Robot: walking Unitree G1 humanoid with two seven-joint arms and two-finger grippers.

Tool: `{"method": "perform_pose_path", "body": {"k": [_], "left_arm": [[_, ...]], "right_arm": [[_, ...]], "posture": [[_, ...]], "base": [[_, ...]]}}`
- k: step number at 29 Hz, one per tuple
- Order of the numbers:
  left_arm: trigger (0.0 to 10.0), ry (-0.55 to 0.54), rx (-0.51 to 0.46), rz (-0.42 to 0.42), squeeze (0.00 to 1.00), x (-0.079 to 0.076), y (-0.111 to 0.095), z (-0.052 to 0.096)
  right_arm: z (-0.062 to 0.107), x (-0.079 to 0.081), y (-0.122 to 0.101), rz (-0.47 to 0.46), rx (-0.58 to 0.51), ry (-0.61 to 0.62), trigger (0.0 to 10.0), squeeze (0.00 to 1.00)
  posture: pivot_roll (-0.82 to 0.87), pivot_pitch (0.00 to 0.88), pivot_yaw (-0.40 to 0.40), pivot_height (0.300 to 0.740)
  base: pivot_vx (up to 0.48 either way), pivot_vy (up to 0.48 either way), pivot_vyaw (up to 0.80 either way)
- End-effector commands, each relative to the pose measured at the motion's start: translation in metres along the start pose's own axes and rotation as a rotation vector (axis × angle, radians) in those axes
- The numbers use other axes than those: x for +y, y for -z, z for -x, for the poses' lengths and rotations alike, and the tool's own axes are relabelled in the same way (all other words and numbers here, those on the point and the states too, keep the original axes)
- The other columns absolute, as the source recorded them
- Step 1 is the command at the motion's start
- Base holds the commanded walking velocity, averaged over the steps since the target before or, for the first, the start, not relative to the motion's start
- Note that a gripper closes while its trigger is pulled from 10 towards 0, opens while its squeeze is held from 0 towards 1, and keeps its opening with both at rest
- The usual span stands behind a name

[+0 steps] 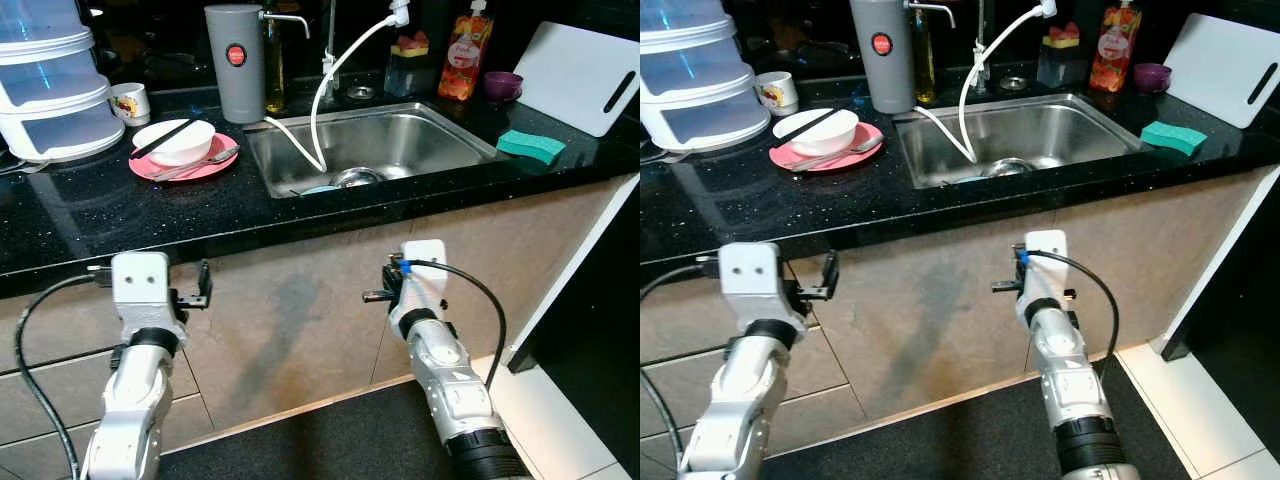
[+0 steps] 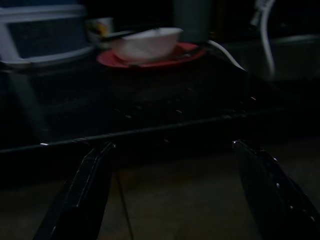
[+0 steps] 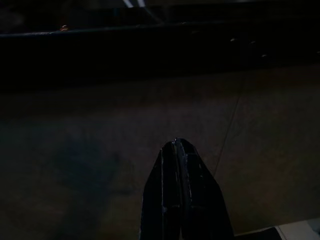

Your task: Kitchen organization

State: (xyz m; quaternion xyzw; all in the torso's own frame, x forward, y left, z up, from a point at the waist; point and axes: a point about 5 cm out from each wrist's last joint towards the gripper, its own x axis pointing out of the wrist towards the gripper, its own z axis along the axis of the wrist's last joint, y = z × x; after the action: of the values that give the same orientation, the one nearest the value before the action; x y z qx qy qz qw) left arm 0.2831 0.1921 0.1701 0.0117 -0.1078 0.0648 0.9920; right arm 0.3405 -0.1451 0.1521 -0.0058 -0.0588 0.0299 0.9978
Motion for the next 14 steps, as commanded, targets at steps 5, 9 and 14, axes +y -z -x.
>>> {"method": "perform_pose_path", "body": {"k": [5, 9, 14], "left_arm": [[10.0, -0.023, -0.028, -0.047, 0.00, 0.012, -0.012, -0.005], [10.0, -0.027, -0.049, -0.050, 0.00, 0.017, -0.019, -0.009], [10.0, -0.047, -0.086, -0.083, 0.00, 0.020, -0.032, -0.014]], "right_arm": [[-0.009, -0.008, -0.036, -0.131, -0.154, 0.029, 10.0, 0.00], [-0.012, -0.009, -0.046, -0.138, -0.178, 0.013, 10.0, 0.00], [-0.014, -0.004, -0.057, -0.114, -0.210, -0.035, 10.0, 0.00]], "posture": [[-0.05, 0.033, 0.025, 0.740], [-0.05, 0.030, 0.024, 0.740], [-0.05, 0.029, 0.023, 0.740]], "base": [[0.000, 0.000, 0.00], [0.000, 0.000, 0.00], [0.000, 0.000, 0.00]]}}
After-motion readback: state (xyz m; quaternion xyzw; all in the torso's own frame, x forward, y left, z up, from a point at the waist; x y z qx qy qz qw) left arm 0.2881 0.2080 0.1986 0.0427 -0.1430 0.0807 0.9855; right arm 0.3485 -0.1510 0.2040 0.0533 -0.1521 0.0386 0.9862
